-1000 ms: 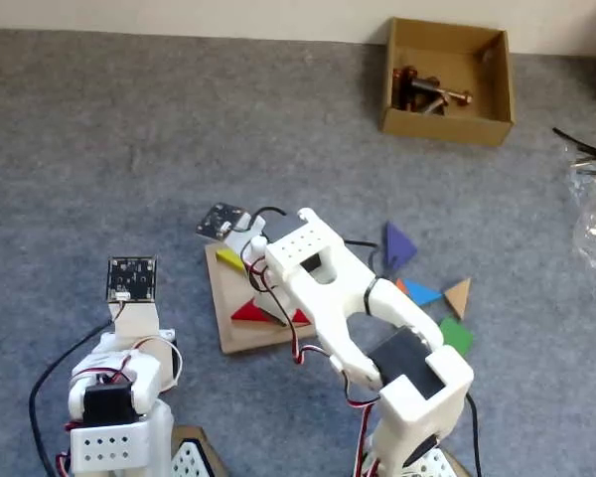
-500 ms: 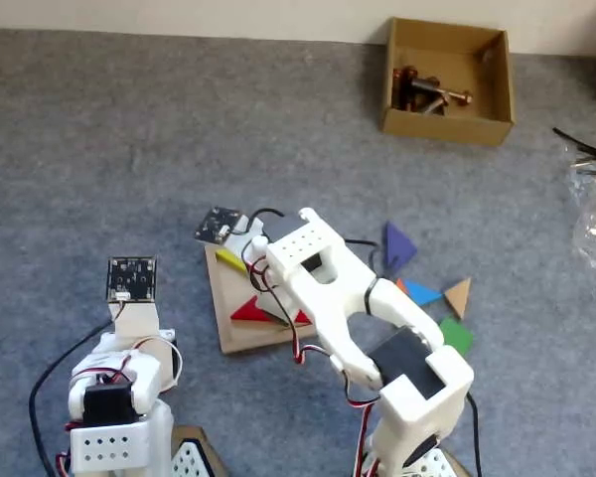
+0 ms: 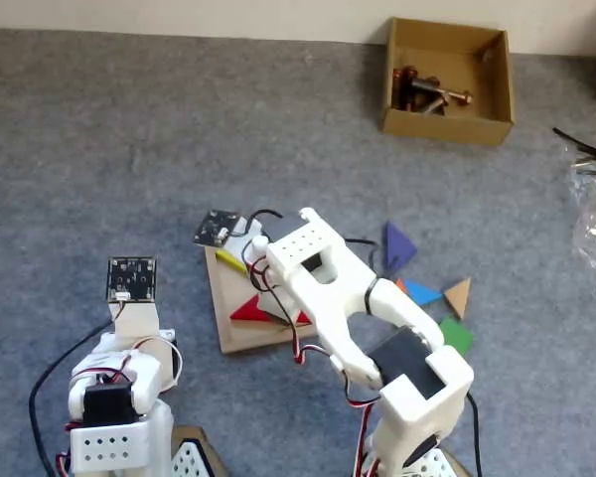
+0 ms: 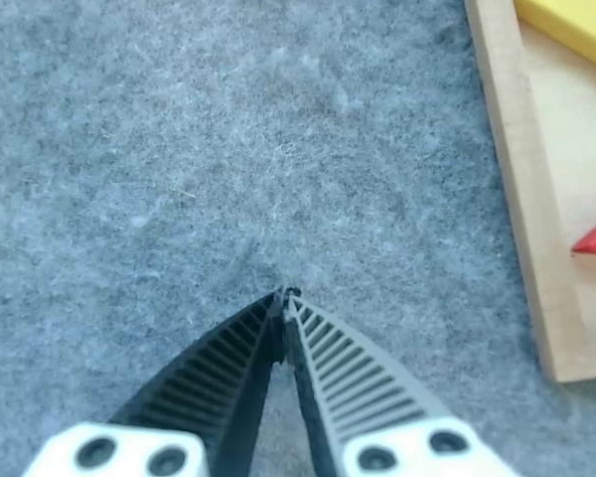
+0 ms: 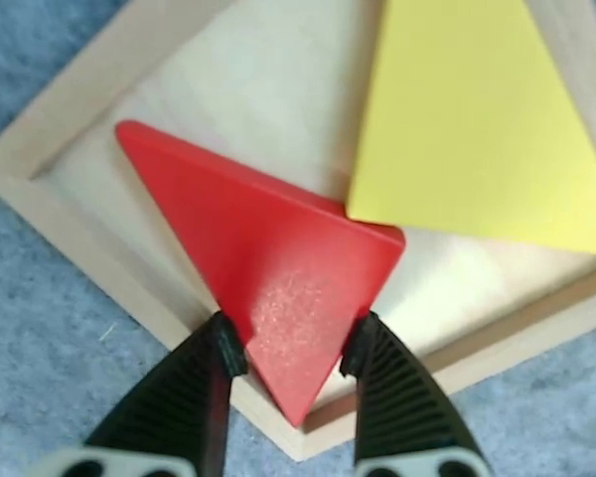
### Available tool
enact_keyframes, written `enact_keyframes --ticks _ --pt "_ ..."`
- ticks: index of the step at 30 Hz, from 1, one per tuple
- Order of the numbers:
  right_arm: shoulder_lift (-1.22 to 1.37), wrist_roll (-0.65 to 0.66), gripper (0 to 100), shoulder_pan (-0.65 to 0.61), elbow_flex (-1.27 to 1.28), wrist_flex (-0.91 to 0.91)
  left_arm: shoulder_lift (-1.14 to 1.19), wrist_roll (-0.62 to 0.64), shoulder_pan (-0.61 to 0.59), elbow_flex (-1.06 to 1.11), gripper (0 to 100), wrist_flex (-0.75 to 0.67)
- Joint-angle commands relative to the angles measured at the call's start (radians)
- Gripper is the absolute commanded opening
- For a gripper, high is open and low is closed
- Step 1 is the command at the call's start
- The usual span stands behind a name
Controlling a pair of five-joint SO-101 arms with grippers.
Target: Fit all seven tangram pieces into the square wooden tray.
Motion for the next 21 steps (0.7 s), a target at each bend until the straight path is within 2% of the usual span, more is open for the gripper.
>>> enact_keyframes --ticks 1,6,12,21 --pt "-0.01 0.017 0.5 -0.059 -0.05 0.002 0.007 0.003 -0.008 0.021 0 0.008" --pt "-0.01 0.012 0.5 -0.085 -0.079 0.01 0.007 0.003 -0.008 0.021 0 0.008" --pt "-0.005 0.009 0.5 -0.085 -0.193 0.101 0.007 0.003 -0.008 0.021 0 0.008" --pt "-0.008 0.009 0.5 -0.085 -0.249 0.104 0.007 0.003 -0.008 0.021 0 0.008"
